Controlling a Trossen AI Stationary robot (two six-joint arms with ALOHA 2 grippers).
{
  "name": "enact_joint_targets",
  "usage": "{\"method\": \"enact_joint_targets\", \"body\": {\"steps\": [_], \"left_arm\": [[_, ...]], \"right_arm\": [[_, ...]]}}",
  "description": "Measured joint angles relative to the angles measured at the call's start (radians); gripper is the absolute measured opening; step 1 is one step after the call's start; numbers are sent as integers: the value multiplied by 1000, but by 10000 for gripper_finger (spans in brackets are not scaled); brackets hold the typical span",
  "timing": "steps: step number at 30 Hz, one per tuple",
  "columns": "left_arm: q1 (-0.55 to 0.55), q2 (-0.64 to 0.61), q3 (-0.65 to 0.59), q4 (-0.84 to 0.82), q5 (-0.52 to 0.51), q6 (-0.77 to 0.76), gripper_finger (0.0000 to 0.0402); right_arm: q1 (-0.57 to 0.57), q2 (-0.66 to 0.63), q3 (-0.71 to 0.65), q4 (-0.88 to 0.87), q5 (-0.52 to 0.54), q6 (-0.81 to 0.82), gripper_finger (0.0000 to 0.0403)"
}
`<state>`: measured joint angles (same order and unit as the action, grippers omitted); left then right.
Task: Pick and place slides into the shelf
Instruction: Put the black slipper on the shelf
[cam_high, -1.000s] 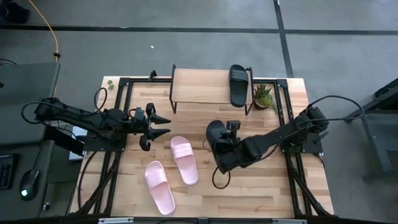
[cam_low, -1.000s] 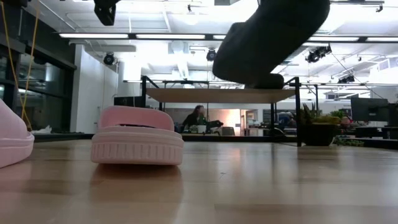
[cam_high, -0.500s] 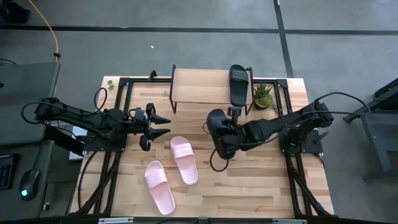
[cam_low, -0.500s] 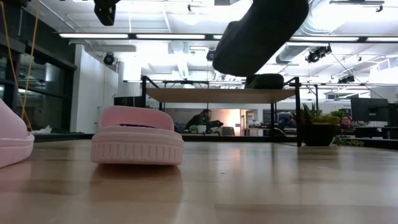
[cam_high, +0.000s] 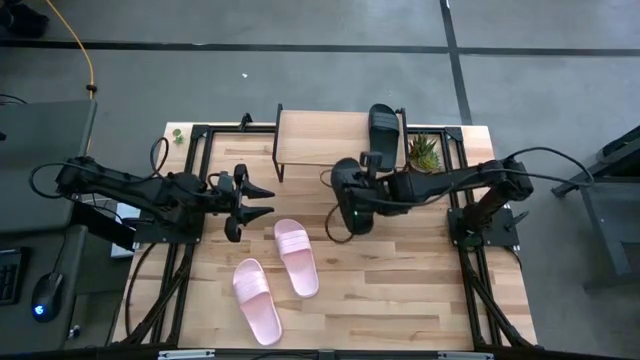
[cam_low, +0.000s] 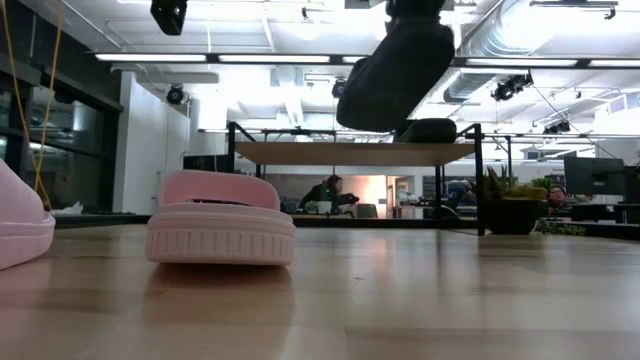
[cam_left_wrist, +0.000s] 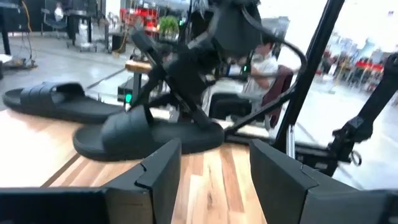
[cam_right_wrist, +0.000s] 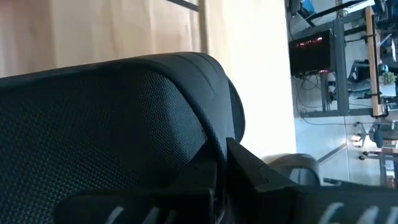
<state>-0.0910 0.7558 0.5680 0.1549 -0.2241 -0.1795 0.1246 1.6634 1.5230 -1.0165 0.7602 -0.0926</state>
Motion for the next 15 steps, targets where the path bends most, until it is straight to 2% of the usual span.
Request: {"method": "enact_joint_targets", "body": {"steps": [9, 15], "left_arm": [[0, 0, 15, -47, -110, 22, 175], [0, -1, 15, -39, -112, 68, 175]], "right_arm": [[-115, -1, 0, 107, -76, -147, 0], [-185, -2, 0, 154, -117, -211, 0]]}}
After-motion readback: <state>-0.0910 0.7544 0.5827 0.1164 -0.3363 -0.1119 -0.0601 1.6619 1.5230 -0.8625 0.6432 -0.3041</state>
